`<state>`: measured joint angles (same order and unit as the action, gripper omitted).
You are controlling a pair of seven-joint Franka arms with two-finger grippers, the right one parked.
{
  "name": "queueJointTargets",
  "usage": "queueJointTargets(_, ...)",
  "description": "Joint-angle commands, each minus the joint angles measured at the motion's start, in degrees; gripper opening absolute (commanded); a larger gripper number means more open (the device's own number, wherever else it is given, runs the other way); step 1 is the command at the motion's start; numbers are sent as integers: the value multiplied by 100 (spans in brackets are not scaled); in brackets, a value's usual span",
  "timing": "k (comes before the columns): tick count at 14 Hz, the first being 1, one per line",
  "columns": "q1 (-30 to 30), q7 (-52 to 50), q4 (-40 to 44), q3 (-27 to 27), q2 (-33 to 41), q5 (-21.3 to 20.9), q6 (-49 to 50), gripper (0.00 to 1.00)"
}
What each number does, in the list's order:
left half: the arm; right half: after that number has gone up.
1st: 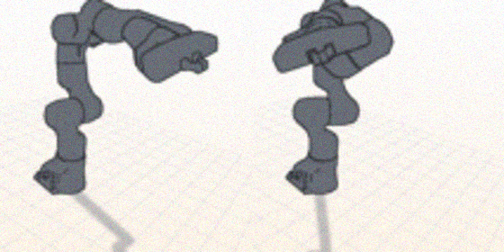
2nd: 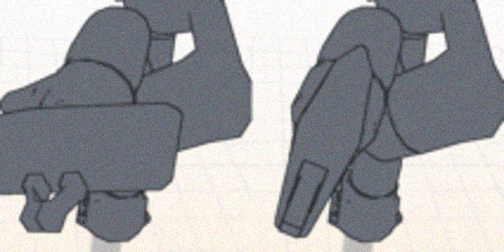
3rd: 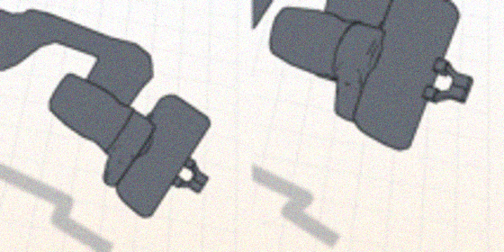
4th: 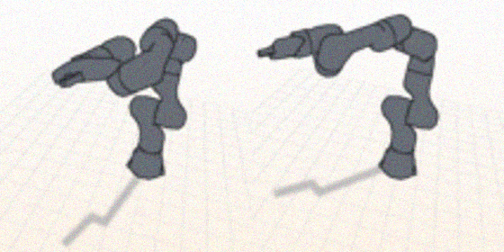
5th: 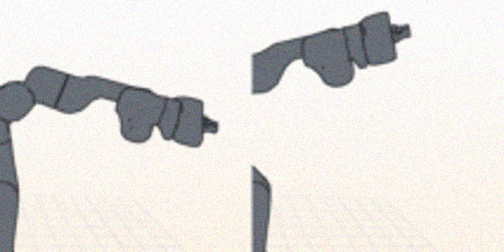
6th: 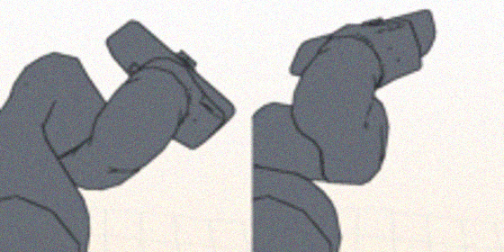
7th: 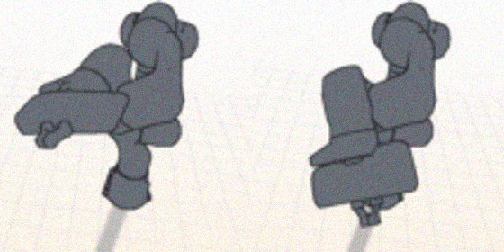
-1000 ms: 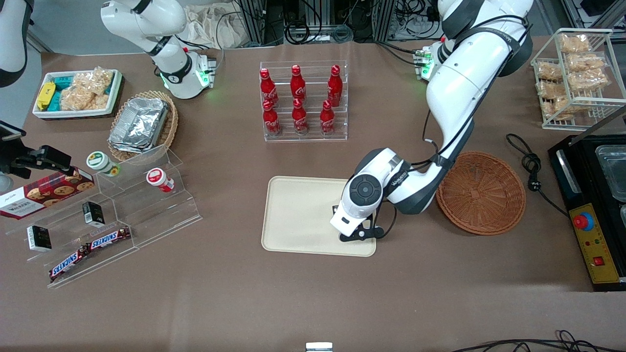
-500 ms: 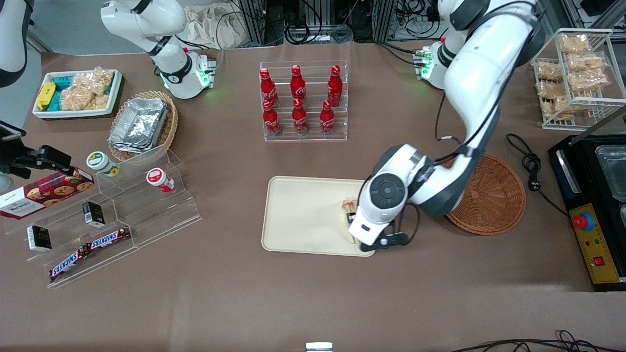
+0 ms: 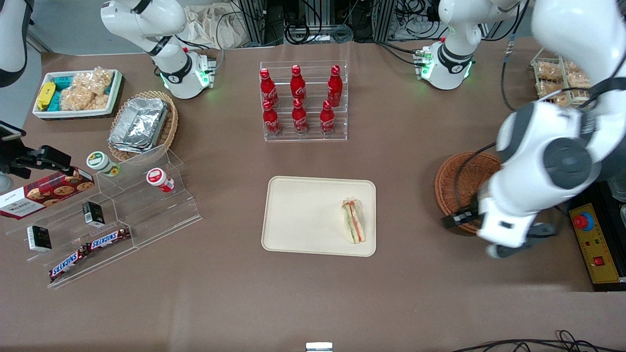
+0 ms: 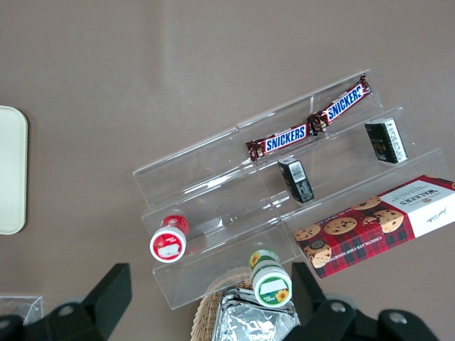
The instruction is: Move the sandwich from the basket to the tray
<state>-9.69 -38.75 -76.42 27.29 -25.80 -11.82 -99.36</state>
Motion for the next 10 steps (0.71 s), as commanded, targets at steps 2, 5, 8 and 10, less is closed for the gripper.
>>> queueJointTargets(2,-140,1532,-1196,-687,1170,555,249,100)
queueJointTargets(5,657,2780,-1832,-1933,1788,838,241,100)
queueJointTargets(8,854,2995,-2313,-2166,2252,1023,172,100)
queueJointTargets(10,846,3004,-3112,-2157,2797,1059,-432,100)
